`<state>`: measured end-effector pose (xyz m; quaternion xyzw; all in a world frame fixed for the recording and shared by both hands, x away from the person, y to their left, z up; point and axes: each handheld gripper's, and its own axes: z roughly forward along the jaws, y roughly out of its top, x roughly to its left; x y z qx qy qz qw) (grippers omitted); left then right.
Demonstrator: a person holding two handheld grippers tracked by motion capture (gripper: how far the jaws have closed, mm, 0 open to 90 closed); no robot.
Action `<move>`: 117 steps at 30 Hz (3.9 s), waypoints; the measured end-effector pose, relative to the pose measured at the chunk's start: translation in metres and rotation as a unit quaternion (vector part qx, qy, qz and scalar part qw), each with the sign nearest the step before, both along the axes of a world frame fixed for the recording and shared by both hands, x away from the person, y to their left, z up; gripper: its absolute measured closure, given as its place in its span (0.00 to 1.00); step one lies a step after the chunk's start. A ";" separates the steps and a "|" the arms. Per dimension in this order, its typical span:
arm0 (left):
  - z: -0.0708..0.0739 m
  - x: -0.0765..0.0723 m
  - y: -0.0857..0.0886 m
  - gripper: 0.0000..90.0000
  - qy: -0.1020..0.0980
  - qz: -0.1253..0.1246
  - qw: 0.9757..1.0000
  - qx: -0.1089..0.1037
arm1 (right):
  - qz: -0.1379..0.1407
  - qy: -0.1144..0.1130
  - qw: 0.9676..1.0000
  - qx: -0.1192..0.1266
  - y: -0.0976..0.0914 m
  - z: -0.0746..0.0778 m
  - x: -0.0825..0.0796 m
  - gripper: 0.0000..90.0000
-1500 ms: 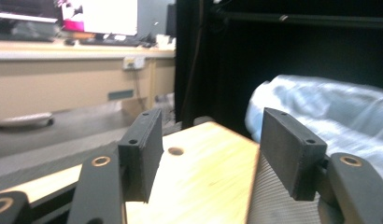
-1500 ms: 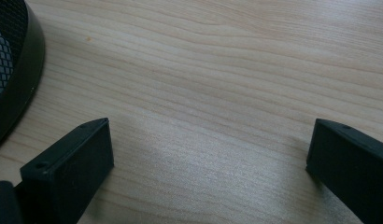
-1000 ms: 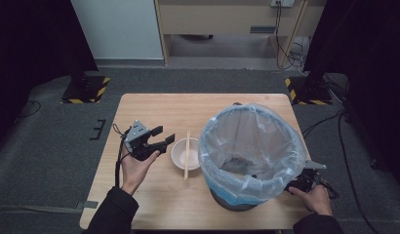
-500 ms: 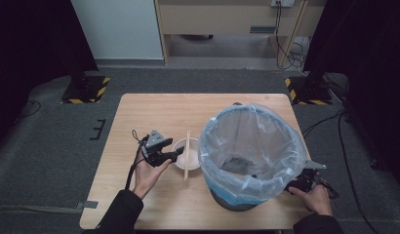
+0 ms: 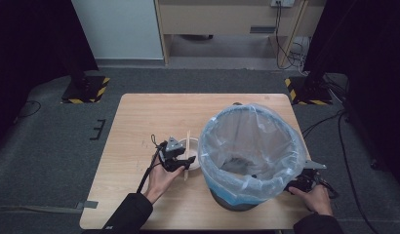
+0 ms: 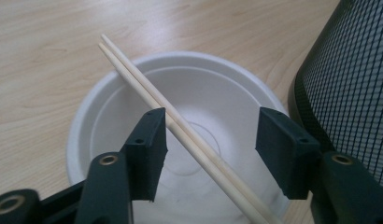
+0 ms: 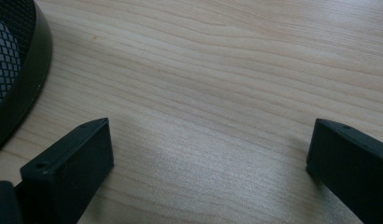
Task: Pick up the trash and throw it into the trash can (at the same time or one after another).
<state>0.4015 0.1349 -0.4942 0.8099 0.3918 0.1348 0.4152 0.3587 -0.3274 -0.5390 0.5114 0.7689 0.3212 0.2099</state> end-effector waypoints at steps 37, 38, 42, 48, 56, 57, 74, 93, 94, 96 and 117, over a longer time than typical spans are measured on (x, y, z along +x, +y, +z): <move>0.012 0.005 0.023 0.88 0.048 0.026 0.998 -0.013 | 0.000 0.000 1.000 0.000 0.000 0.000 0.000 0.01; 0.020 0.004 0.027 0.88 0.038 0.028 0.999 -0.026 | 0.000 0.000 1.000 0.000 0.000 0.000 0.000 0.01; 0.033 0.002 0.036 0.88 0.021 0.036 0.998 -0.048 | 0.000 0.000 1.000 0.000 0.000 0.000 0.000 0.01; 0.056 -0.003 0.053 0.88 -0.014 0.046 0.995 -0.082 | 0.000 0.000 1.000 0.000 0.000 0.000 0.000 0.01; 0.087 -0.010 0.071 0.88 -0.058 0.058 0.988 -0.128 | 0.000 0.000 1.000 0.000 0.000 0.000 0.000 0.01; 0.087 -0.010 0.071 0.88 -0.058 0.058 0.988 -0.128 | 0.000 0.000 1.000 0.000 0.000 0.000 0.000 0.01; 0.143 -0.035 0.098 0.88 -0.143 0.056 0.966 -0.207 | 0.000 0.000 1.000 0.000 0.000 0.000 0.000 0.01; 0.187 -0.072 0.081 0.88 -0.209 -0.014 0.948 -0.240 | 0.000 0.000 1.000 0.000 0.000 0.000 0.000 0.01; 0.189 -0.073 0.080 0.88 -0.211 -0.017 0.947 -0.242 | 0.000 0.000 1.000 0.000 0.000 0.000 0.000 0.01; 0.193 -0.078 0.078 0.88 -0.218 -0.023 0.944 -0.246 | 0.000 0.000 1.000 0.000 0.000 0.000 0.000 0.01; 0.227 -0.083 0.043 0.88 -0.251 -0.075 0.930 -0.256 | 0.000 0.000 1.000 0.000 0.000 0.000 0.000 0.01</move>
